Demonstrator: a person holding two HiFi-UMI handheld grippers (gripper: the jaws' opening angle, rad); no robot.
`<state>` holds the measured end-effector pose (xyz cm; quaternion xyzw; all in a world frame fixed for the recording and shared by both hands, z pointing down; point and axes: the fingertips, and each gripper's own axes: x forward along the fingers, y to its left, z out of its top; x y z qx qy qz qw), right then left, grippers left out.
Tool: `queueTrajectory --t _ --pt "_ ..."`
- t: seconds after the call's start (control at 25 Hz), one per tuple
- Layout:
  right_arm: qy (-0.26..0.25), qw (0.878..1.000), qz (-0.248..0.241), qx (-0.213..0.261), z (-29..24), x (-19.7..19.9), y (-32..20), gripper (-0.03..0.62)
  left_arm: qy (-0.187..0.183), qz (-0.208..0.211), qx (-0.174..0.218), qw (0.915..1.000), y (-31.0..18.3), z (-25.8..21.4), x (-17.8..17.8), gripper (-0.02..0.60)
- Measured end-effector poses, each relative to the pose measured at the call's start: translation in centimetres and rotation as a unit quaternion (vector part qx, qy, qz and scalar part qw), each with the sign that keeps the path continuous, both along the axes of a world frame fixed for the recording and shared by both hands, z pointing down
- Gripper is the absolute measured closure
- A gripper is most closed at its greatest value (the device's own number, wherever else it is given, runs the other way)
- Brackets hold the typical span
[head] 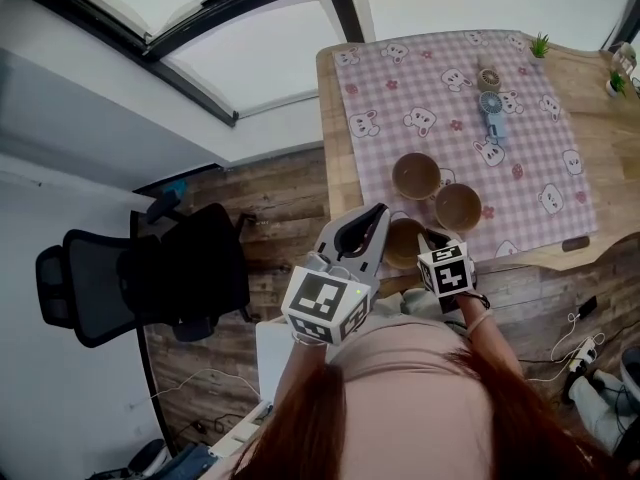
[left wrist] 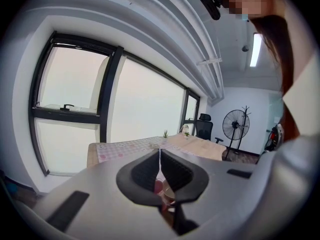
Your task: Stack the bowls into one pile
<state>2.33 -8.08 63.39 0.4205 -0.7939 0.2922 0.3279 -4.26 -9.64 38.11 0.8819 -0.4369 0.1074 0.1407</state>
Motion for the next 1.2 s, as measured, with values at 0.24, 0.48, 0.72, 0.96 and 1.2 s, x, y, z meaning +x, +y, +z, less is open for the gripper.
queueTrajectory --t 0.24,0.48,0.72,0.96,1.2 --pt "-0.014 1.000 0.010 -0.002 -0.4 -0.4 -0.1 0.578 0.005 0.008 0.006 0.9999 -0.4 -0.3 -0.8 0.569" --pt "-0.016 1.000 0.015 -0.002 -0.6 -0.5 -0.4 0.579 0.011 0.016 0.007 0.9998 -1.1 -0.2 -1.3 0.569" --pt "-0.017 0.999 0.029 0.002 -1.3 0.0 -0.5 0.579 0.020 0.022 0.009 0.9995 -1.7 -0.4 -1.6 0.569" --pt "-0.022 0.999 0.041 0.011 -2.4 0.3 -0.5 0.579 0.027 0.035 0.015 0.9989 -1.8 -0.9 -1.4 0.569" --pt "-0.029 0.998 0.049 0.024 -3.8 0.5 -1.0 0.579 0.032 0.050 0.018 0.9981 -1.9 -1.1 -0.7 0.569"
